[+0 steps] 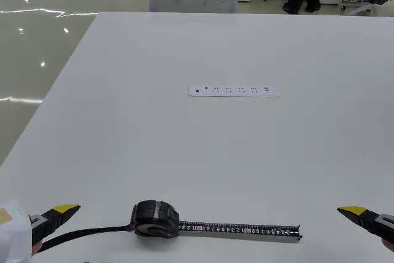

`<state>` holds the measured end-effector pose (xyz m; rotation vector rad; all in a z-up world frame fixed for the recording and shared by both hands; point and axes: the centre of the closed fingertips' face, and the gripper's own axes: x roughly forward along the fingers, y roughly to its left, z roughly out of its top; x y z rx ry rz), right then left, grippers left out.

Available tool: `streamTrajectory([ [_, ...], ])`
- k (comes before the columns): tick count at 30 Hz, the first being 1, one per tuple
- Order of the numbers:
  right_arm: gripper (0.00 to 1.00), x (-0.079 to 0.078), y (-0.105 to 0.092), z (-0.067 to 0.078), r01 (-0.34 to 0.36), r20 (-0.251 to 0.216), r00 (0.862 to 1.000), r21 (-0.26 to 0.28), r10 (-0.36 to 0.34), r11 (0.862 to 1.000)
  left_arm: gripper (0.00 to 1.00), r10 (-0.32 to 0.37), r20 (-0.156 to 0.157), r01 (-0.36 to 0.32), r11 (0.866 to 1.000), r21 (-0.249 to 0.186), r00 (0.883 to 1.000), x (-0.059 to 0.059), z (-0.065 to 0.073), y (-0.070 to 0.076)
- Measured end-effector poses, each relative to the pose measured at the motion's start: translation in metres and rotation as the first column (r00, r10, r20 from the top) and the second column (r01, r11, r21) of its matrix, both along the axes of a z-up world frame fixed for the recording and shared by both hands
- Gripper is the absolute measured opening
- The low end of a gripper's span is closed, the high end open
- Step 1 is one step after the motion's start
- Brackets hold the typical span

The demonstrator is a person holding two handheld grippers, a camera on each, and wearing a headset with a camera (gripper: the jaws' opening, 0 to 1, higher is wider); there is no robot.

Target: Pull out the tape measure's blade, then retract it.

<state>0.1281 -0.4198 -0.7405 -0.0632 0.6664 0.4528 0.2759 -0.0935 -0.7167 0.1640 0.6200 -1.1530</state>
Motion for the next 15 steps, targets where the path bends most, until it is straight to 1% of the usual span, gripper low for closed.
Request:
streamTrajectory([
  [2, 0.9, -0.001, 0.001, 0.003, 0.015, 0.009, 1.0, 0.005, -0.015, 1.0, 0.93, 0.004, -0.007, -0.004, 1.0, -0.003, 1.0, -0.003, -0.002, 0.001],
  [4, 0.9, -0.002, -0.002, 0.003, 0.03, 0.021, 0.999, 0.005, -0.03, 1.0, 0.93, 0.006, -0.009, -0.006, 1.0, -0.003, 1.0, -0.006, -0.003, 0.001],
  [8, 0.9, -0.001, 0.001, 0.005, 0.048, 0.039, 0.998, 0.024, -0.049, 0.999, 0.93, 0.009, -0.015, -0.009, 1.0, -0.011, 1.0, -0.009, -0.004, -0.001],
  [9, 0.9, -0.001, 0.005, 0.005, 0.048, 0.038, 0.998, 0.035, -0.049, 0.998, 0.93, 0.004, -0.026, -0.004, 1.0, -0.017, 1.0, -0.011, -0.005, -0.002],
  [12, 0.9, -0.002, 0.008, 0.002, 0.042, 0.032, 0.999, 0.026, -0.043, 0.999, 0.93, 0.002, -0.022, -0.002, 1.0, -0.014, 1.0, -0.011, -0.005, -0.003],
  [15, 0.91, -0.002, 0.008, 0.003, 0.053, 0.038, 0.998, 0.04, -0.054, 0.998, 0.93, 0.009, -0.016, -0.009, 1.0, -0.021, 1.0, -0.009, -0.003, -0.003],
])
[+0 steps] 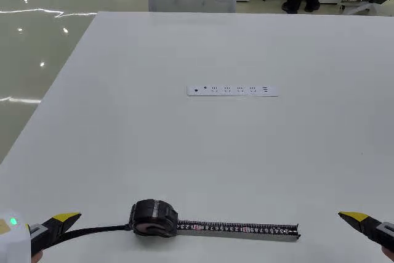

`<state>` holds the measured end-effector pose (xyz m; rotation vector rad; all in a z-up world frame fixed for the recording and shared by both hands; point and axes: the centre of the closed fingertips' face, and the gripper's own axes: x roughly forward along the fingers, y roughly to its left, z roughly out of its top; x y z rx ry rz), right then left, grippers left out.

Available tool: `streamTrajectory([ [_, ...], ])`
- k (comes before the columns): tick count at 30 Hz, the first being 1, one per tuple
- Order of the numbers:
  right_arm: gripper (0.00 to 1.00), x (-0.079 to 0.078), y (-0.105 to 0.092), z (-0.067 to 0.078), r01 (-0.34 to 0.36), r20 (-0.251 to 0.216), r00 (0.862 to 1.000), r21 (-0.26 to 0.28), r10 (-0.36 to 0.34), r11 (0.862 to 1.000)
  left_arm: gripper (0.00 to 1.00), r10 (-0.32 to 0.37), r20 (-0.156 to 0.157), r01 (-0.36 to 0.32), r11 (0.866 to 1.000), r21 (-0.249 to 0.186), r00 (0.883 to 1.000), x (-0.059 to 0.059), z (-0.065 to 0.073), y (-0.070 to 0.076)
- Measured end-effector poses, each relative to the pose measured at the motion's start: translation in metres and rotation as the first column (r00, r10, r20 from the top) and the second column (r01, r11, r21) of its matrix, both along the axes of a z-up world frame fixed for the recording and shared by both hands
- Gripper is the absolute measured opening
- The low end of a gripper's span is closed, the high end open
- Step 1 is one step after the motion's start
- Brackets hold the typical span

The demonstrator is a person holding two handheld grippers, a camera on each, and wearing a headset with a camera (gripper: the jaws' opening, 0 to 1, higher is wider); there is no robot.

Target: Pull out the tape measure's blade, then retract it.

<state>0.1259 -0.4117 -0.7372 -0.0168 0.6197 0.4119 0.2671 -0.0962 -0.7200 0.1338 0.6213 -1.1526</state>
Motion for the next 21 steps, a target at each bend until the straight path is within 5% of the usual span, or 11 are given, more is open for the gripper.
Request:
streamTrajectory([
  [21, 0.9, -0.003, 0.0039, -0.0035, 0.017, 0.002, 1.0, 0.022, -0.017, 1.0, 0.93, 0.036, -0.002, -0.036, 0.999, -0.024, 0.999, -0.0001, 0.003, 0.0025],
])
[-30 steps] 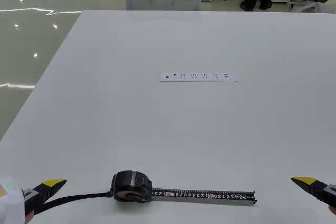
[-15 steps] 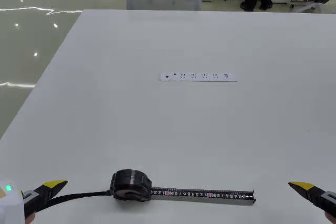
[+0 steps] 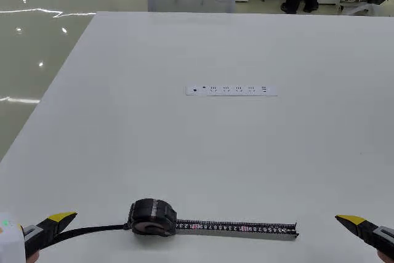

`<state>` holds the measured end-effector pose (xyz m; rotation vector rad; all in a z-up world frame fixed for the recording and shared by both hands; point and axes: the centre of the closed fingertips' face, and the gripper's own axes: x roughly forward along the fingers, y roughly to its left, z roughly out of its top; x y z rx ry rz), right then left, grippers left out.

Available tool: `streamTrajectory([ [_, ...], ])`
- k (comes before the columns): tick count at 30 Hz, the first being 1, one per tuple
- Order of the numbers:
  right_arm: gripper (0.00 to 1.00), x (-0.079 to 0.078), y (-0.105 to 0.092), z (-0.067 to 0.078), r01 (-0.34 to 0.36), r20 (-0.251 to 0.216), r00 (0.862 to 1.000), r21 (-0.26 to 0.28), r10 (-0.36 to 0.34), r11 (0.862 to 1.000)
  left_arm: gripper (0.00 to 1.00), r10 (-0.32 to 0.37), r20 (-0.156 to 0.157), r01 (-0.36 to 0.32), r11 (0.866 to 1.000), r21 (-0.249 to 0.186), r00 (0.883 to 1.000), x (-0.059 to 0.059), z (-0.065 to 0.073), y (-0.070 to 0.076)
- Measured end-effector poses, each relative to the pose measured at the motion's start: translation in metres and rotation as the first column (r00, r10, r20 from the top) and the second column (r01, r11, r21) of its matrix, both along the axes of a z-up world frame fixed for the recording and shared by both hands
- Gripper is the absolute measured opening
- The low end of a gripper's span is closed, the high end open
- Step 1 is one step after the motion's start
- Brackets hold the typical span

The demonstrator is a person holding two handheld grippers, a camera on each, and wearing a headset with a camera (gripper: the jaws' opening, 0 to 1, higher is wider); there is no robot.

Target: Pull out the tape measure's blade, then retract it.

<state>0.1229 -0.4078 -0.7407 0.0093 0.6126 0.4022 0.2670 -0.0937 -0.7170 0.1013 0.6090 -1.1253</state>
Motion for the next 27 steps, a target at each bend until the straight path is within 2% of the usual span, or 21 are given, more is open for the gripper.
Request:
streamTrajectory([
  [19, 0.9, -0.0043, -0.0028, -0.0001, -0.005, -0.011, 1.0, -0.005, 0.005, 1.0, 0.92, 0.011, 0.006, -0.011, 1.0, -0.009, 1.0, 0.0003, 0.0041, -0.0007],
  [27, 0.89, -0.0027, 0.0, 0.0004, -0.014, -0.01, 1.0, 0.003, 0.014, 1.0, 0.92, 0.034, -0.022, -0.035, 0.999, -0.036, 0.999, 0.0, 0.0063, -0.0065],
])
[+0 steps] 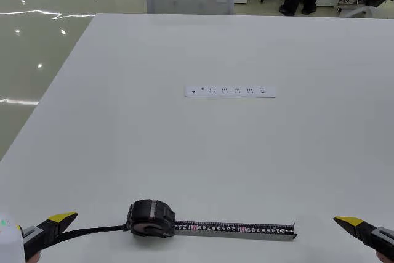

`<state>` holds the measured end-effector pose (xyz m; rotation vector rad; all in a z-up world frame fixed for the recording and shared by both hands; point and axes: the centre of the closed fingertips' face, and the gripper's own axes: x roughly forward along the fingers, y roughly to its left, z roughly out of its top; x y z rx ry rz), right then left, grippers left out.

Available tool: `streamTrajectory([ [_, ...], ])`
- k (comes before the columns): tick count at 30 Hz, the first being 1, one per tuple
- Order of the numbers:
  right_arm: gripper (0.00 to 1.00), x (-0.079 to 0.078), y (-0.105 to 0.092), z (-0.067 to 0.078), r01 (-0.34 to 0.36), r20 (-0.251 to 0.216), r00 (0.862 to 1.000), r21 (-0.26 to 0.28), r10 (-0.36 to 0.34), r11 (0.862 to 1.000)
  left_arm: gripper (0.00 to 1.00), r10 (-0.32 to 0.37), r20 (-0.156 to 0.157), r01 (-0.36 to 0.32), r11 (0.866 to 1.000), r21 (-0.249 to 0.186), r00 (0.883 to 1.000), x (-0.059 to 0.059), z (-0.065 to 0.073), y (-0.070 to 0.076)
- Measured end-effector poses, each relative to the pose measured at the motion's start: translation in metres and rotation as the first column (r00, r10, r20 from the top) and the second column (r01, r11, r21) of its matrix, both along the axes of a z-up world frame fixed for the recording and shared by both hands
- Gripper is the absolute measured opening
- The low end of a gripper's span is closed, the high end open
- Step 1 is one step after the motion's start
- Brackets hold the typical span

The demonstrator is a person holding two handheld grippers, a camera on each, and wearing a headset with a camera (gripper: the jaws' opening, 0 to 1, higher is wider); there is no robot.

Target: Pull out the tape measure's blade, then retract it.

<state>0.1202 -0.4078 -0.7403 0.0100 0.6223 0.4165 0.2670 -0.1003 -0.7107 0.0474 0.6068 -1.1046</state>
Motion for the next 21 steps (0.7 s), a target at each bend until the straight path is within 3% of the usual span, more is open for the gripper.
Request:
streamTrajectory([
  [7, 0.89, 0.002, 0.0, 0.002, -0.005, 0.005, 1.0, 0.008, 0.005, 1.0, 0.91, 0.022, -0.014, -0.022, 1.0, 0.006, 1.0, 0.001, -0.002, -0.004],
  [16, 0.89, 0.002, -0.002, 0.0, -0.01, 0.005, 1.0, 0.011, 0.009, 1.0, 0.92, 0.062, -0.071, -0.062, 0.998, 0.002, 0.996, 0.003, -0.006, -0.012],
  [21, 0.89, 0.002, -0.001, 0.001, -0.013, 0.005, 1.0, 0.014, 0.013, 1.0, 0.92, 0.076, -0.081, -0.075, 0.997, 0.014, 0.994, 0.003, -0.008, -0.018],
])
